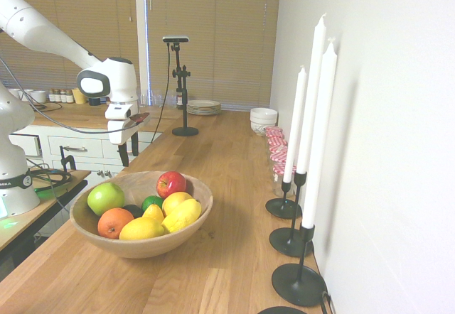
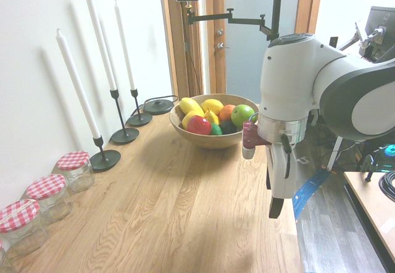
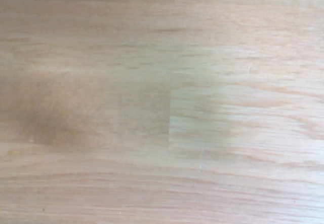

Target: Take green apple out of the basket

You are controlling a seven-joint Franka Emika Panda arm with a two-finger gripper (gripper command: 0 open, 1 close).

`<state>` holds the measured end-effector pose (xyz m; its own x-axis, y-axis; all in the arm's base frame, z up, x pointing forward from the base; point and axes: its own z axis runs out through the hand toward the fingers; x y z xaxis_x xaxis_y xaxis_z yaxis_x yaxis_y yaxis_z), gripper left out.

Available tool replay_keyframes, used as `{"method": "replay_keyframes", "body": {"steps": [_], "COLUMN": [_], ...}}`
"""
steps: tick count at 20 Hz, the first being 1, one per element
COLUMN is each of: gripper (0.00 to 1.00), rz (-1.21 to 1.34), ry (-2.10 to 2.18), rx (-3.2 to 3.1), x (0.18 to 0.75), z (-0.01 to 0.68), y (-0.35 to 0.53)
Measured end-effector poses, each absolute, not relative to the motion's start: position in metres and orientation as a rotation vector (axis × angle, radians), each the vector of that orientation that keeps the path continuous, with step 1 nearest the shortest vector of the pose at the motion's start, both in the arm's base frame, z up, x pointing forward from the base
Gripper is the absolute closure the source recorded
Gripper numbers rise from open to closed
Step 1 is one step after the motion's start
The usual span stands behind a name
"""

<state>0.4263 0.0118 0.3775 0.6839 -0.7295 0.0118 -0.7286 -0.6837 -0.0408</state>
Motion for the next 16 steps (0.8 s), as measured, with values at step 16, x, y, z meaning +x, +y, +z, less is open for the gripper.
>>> {"method": "replay_keyframes", "body": {"steps": [16], "gripper": [0.00], "rz": [-0.188], "ry": [1.400], "rx": [-2.731], "x": [0.444], "z": [0.486], "y": [-0.073]}}
